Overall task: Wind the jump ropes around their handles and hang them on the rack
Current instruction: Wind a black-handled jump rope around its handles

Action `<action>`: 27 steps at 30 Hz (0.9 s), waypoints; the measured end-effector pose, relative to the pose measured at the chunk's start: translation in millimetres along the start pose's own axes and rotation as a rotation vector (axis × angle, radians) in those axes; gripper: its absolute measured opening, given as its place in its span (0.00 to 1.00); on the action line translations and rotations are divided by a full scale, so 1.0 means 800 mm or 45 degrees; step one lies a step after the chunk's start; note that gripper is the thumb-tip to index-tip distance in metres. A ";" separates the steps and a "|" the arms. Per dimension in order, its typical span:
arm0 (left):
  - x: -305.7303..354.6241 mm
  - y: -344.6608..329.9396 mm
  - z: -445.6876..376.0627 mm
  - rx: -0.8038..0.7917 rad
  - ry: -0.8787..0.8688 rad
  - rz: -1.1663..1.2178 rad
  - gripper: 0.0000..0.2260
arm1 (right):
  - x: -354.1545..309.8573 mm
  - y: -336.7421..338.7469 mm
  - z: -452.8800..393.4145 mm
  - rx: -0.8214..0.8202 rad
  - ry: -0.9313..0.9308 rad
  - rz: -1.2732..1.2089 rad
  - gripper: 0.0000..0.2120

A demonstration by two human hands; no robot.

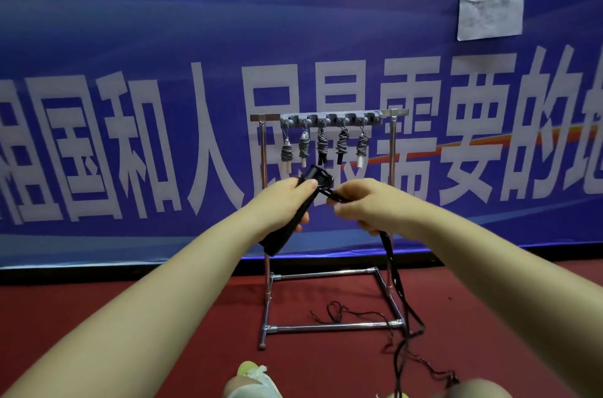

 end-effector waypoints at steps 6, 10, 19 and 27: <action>-0.002 -0.007 -0.015 0.082 -0.082 -0.326 0.12 | 0.002 0.009 -0.001 -0.108 -0.280 0.245 0.07; -0.001 -0.001 -0.036 0.076 -0.047 -0.432 0.11 | -0.006 0.020 -0.013 -0.110 -0.213 0.592 0.10; 0.037 0.019 -0.030 -0.092 -0.185 -0.714 0.13 | -0.067 0.066 -0.010 0.089 0.236 1.038 0.05; 0.064 0.001 0.008 -0.335 -0.344 -0.683 0.09 | -0.087 0.074 -0.011 -0.199 0.273 0.785 0.08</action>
Point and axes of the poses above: each hand's wrist, its own z-axis away from the middle knuckle, its own y-axis out of the back of the hand, x = y × z, the point moved 4 cm from there along -z, towards the middle knuckle, and after that the axes turned 6 degrees about -x, right-handed, at the moved point
